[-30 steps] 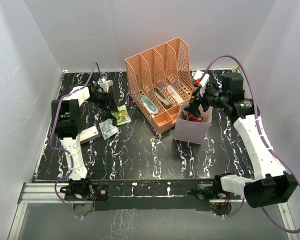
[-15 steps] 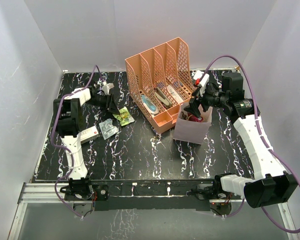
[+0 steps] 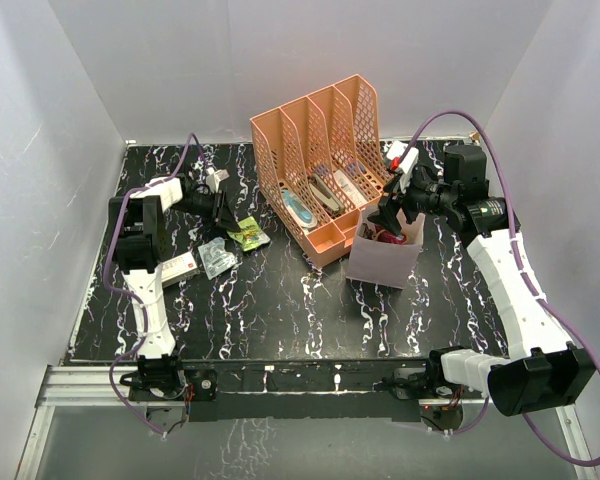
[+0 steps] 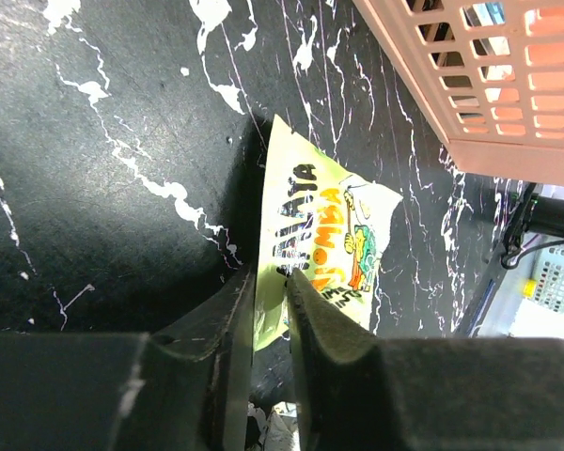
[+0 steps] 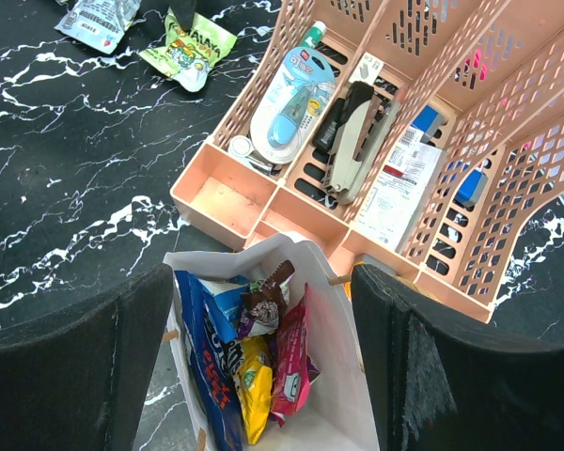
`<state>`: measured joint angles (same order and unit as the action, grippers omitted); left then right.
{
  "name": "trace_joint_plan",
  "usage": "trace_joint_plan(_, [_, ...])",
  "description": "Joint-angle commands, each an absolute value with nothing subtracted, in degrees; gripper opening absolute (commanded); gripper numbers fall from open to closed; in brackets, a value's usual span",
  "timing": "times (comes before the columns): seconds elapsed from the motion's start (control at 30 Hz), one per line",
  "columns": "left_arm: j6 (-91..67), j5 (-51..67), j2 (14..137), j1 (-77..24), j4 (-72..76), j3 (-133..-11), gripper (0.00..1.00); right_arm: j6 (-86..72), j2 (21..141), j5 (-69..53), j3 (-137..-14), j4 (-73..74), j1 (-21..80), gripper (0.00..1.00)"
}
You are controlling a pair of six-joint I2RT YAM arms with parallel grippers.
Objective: Place the snacks into the paper bag
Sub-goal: Pick up the snack from the center of the board, then place the snack in the paper bag.
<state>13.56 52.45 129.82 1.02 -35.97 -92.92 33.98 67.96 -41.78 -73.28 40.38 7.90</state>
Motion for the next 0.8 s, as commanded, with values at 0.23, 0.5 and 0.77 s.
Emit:
trace_joint_plan(0.23, [20.6,56.0,125.1,1.2,-41.3,-96.8,0.0,34.8,67.8,-40.9,-76.1,39.2,9.0,0.8])
trace_joint_plan(0.5, [32.1,62.7,115.6,-0.9,-50.4,-96.7,0.0,33.2,70.0,-42.0,-82.0,39.2,12.7,0.8])
trace_joint_plan(0.77, [34.9,61.5,102.0,-8.0,-48.8,-93.7,0.0,27.9,74.3,-46.7,-86.6,34.6,17.3,0.8])
